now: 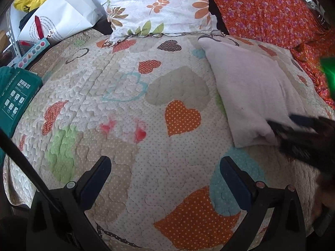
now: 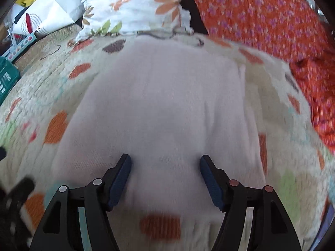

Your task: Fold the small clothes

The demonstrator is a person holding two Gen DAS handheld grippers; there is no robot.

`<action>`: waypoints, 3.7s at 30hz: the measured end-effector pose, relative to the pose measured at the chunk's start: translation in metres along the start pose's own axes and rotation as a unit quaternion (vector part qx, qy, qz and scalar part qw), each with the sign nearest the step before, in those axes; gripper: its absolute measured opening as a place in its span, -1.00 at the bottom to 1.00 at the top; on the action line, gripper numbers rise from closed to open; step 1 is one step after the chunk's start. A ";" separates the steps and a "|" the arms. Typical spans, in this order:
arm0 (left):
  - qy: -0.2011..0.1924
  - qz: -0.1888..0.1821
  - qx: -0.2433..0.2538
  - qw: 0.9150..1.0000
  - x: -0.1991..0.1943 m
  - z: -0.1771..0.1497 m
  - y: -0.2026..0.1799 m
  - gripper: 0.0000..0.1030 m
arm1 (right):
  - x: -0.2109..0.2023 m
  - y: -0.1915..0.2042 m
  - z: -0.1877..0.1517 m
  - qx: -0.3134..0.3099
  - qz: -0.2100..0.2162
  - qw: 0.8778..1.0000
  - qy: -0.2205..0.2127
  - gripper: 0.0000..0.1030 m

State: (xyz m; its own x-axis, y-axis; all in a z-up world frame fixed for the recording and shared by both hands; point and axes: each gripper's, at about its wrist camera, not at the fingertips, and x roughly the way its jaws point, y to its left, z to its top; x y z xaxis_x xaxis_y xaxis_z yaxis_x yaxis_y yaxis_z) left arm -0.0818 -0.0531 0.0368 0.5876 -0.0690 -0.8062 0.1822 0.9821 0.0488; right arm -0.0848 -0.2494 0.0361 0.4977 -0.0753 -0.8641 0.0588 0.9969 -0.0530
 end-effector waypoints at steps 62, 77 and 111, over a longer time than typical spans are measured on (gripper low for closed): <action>0.051 -0.022 -0.033 0.998 0.027 -0.014 0.002 1.00 | -0.005 -0.022 -0.062 0.075 -0.035 0.996 -0.023 1.00; -0.184 0.044 -0.014 0.982 -0.155 -0.022 0.005 1.00 | -0.118 -0.046 -0.052 0.148 -0.023 0.982 -0.118 0.87; 0.026 -0.008 -0.021 0.999 -0.061 -0.022 -0.021 1.00 | -0.081 -0.024 -0.082 0.117 -0.086 0.985 -0.088 0.99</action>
State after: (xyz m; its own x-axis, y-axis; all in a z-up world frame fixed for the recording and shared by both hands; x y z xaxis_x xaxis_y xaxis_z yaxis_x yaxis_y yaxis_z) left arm -0.1387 -0.0652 0.0717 0.5426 -0.0768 -0.8365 0.1576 0.9874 0.0116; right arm -0.1969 -0.2653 0.0661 0.6039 -0.2668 -0.7511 0.3433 0.9375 -0.0570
